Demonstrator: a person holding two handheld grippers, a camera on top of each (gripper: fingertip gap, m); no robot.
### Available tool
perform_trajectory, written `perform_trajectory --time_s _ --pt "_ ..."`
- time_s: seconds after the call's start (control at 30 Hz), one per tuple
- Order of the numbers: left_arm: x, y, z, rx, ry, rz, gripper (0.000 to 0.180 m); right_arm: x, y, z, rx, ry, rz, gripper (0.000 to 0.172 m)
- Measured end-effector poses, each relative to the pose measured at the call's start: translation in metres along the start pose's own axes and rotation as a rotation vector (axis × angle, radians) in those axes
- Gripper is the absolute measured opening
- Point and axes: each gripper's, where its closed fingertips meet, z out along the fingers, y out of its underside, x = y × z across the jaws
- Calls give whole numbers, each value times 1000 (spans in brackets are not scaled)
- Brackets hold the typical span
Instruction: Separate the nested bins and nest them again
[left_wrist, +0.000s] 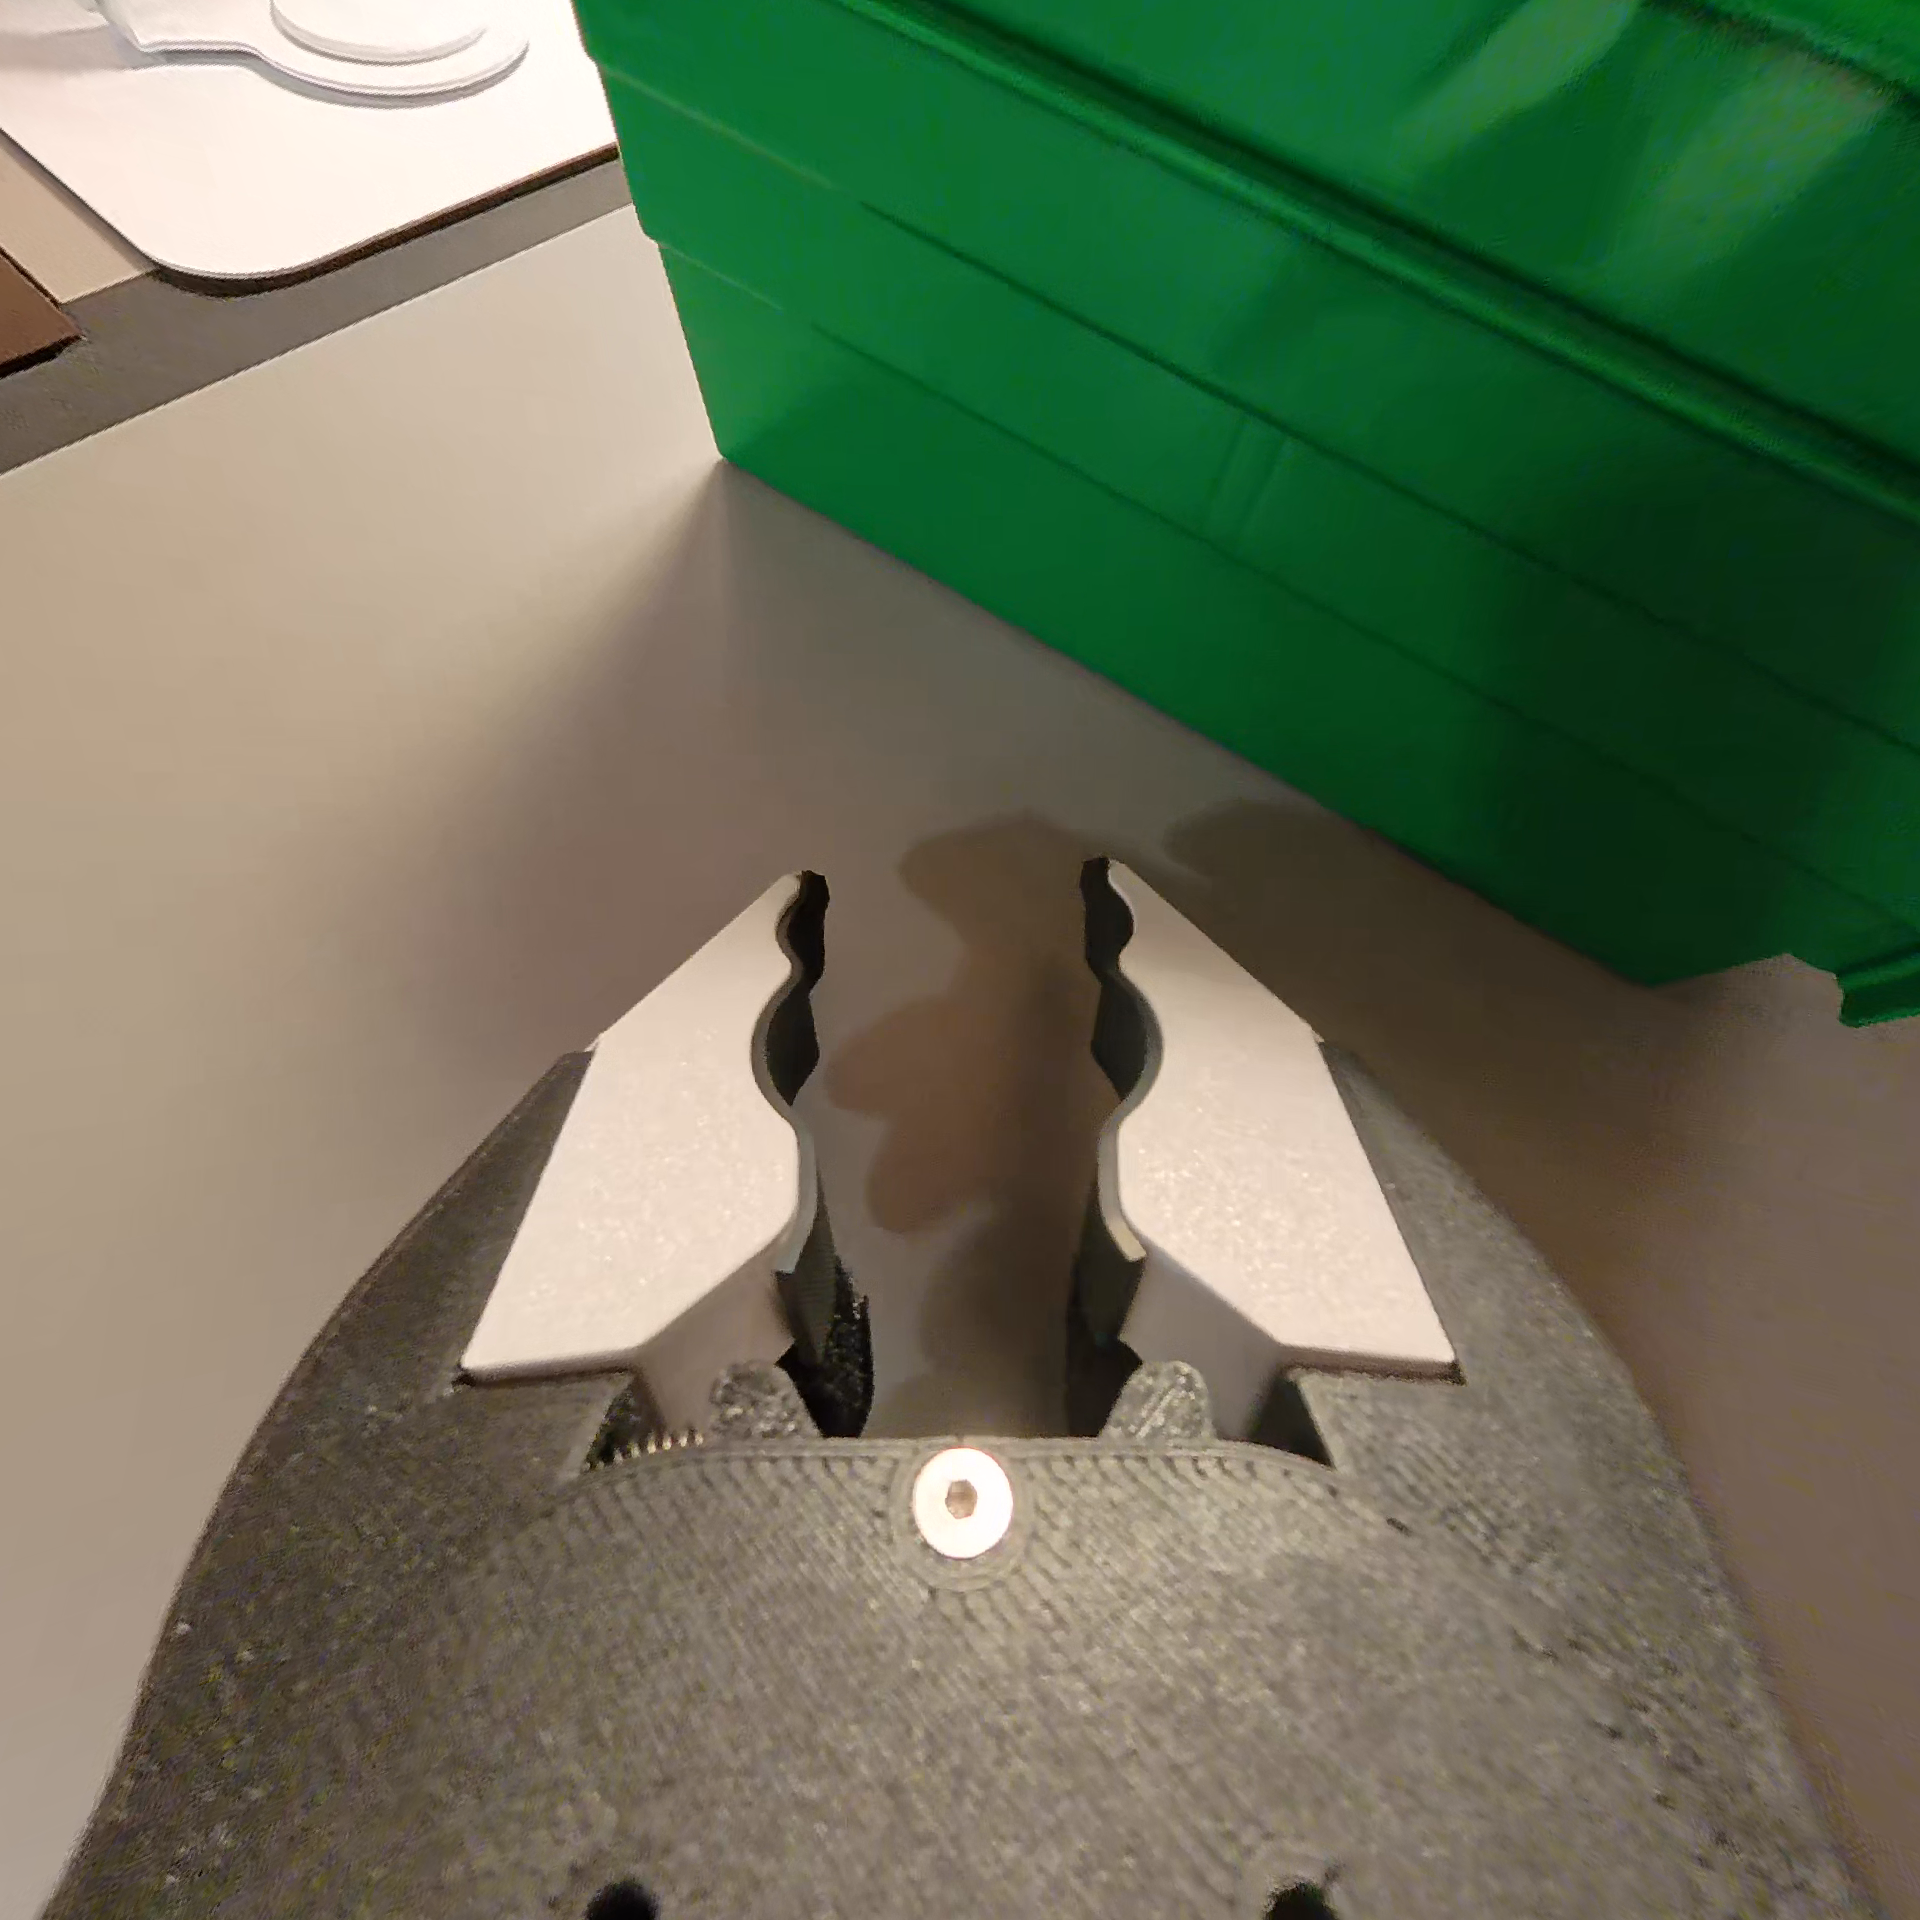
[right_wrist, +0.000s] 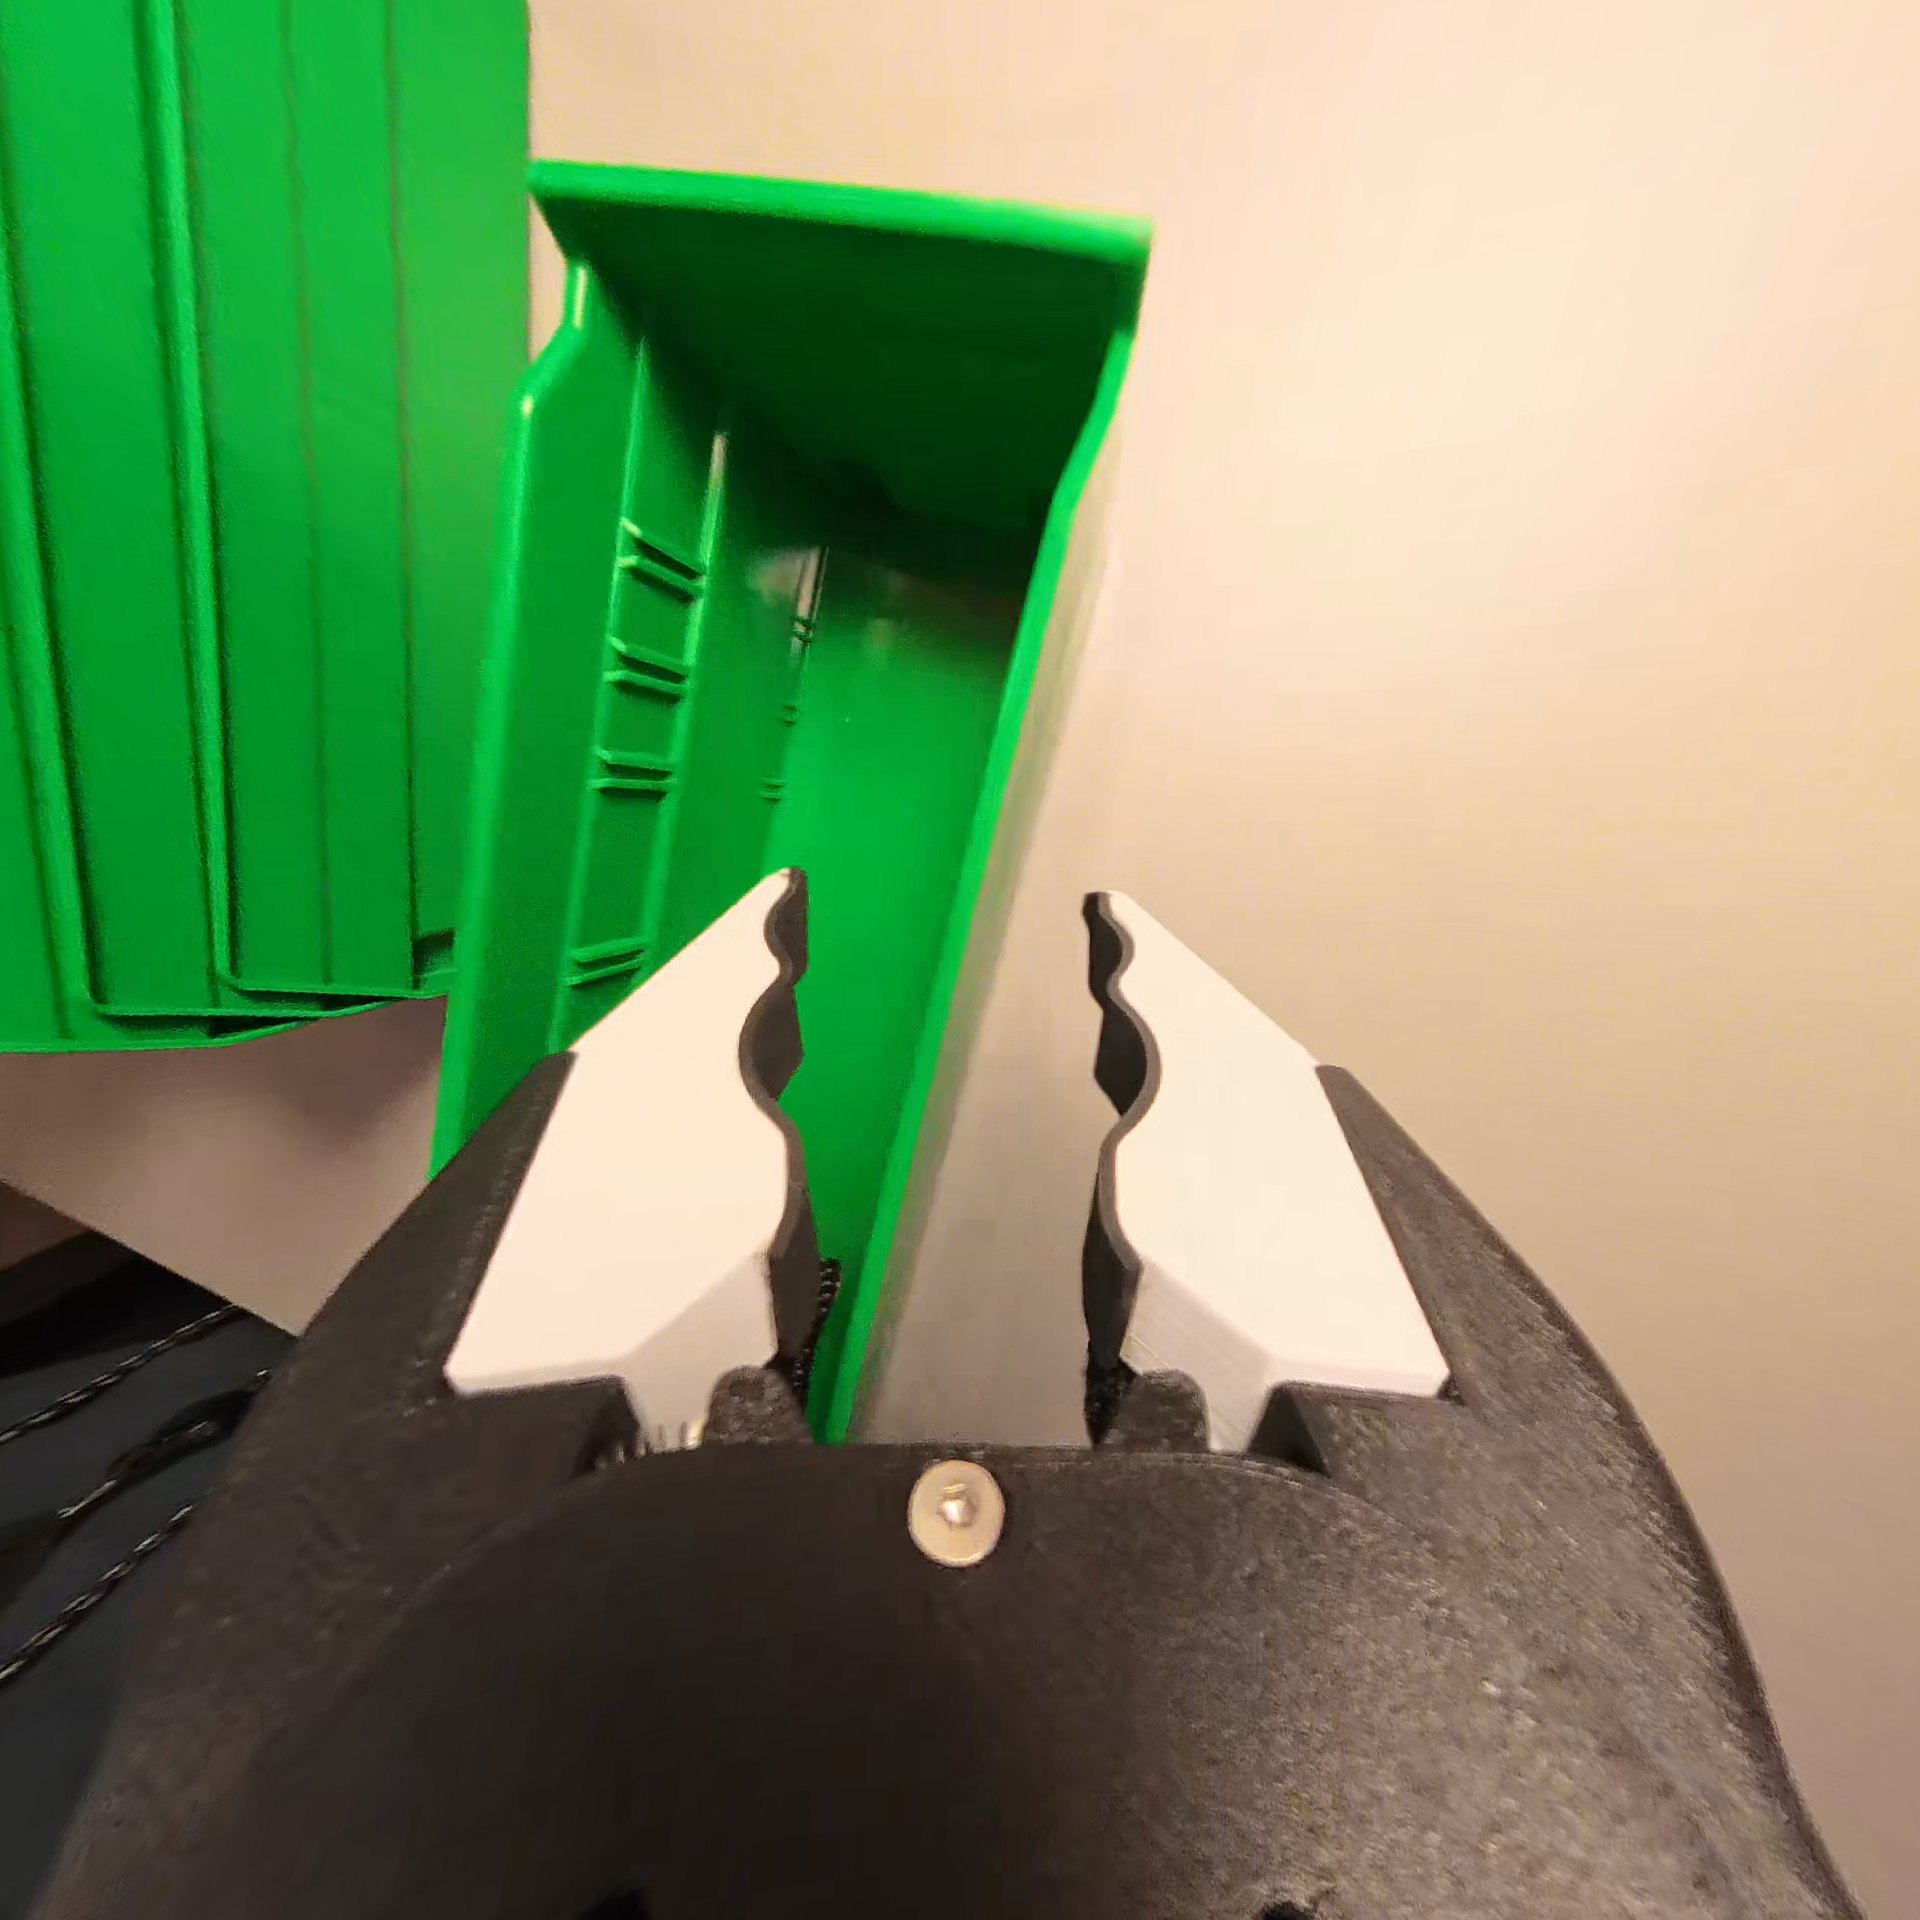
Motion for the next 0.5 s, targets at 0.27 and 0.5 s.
perform_trajectory --time_s 0.27,0.5 --pt "0 1 0 -4 3 0 50 -6 17 -13 86 85 -75 67" --pt "0 1 0 -6 0 3 51 16 20 7 78 77 -43 8"
